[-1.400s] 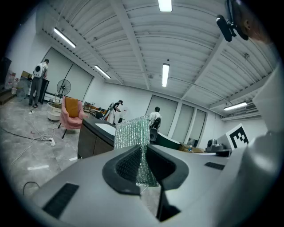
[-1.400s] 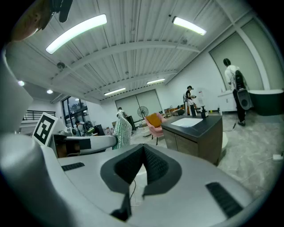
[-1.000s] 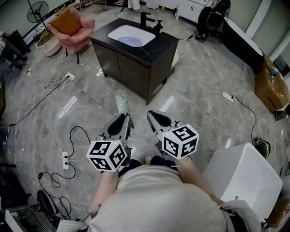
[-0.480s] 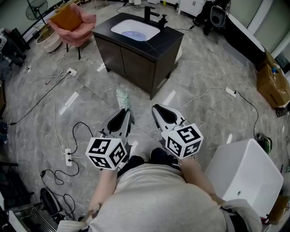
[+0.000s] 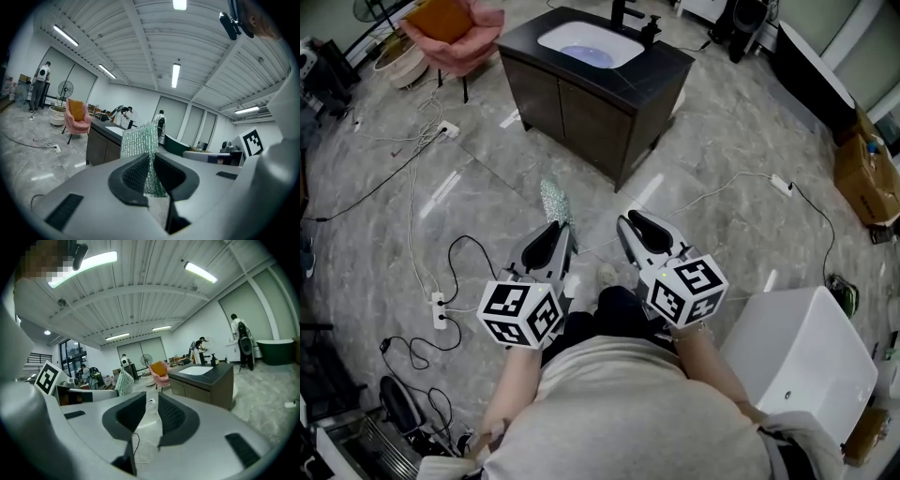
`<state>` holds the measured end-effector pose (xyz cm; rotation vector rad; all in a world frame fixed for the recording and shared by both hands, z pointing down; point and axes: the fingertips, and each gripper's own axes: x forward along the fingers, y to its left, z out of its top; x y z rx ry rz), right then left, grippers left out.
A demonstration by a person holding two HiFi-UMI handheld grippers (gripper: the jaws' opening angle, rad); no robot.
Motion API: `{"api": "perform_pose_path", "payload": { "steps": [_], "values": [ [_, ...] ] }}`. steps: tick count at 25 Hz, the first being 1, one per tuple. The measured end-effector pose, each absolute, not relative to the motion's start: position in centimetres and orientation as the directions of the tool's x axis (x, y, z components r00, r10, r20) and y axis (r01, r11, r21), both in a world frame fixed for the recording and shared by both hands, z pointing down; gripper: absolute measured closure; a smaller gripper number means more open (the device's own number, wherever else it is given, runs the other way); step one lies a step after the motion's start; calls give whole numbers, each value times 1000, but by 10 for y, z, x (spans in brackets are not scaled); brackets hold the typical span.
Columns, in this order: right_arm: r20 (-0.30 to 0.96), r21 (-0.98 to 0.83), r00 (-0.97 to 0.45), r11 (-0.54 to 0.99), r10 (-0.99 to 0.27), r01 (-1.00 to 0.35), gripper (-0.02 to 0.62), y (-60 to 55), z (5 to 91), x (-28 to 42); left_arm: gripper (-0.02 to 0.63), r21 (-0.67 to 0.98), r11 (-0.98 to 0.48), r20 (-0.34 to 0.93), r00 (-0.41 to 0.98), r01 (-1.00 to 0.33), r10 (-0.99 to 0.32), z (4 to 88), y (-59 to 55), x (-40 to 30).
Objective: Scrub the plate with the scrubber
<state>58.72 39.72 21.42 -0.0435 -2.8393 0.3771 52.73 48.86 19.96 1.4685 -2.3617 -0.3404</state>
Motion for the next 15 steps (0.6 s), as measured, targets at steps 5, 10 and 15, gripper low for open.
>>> {"api": "perform_pose_path", "payload": {
  "steps": [5,10,15],
  "values": [
    [286,-277,-953,961,102,20,515,393,225,561,548,389,461,171,-430,-798,-887,210,485,506],
    [288,-293,-950,955,124,36,500,374,232,519,548,386,479,179,-445,-789,-877,214,468,469],
    [298,-290,-942,955,154,64,489,344,235,471,548,391,506,186,-473,-769,-861,216,440,419]
  ]
}}
